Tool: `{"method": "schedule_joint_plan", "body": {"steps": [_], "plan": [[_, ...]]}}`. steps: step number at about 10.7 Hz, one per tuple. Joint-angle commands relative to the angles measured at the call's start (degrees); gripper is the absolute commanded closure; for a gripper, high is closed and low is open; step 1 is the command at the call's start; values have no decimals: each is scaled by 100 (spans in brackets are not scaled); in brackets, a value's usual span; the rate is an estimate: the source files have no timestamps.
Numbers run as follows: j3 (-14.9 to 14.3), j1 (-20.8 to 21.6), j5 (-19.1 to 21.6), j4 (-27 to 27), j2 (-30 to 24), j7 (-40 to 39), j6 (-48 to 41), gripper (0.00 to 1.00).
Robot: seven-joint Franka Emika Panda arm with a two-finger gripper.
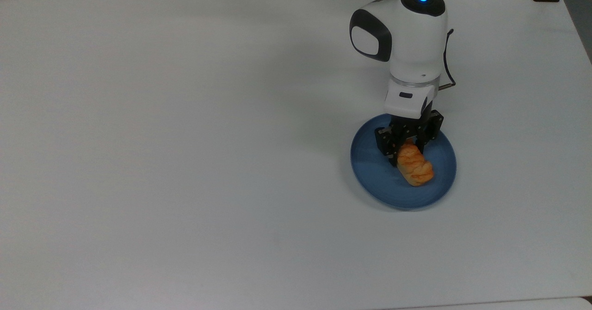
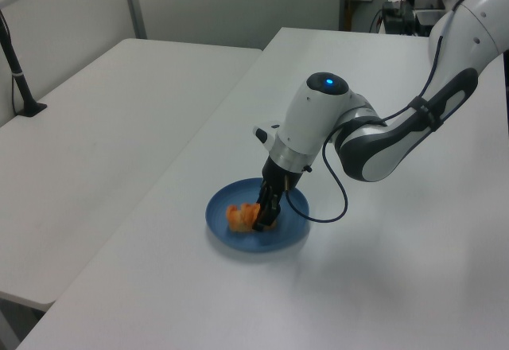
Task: Put the bread on the table
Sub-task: 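Close the gripper on the orange bread roll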
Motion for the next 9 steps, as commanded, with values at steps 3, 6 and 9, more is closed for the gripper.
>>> {"method": "schedule_joint_plan", "body": {"steps": [3, 6, 9], "plan": [[-48, 62, -126, 52, -9, 246, 144, 70], [-48, 53, -99, -44, -307, 246, 82, 70], [-39, 18, -12, -203, -983, 264, -749, 69]]}}
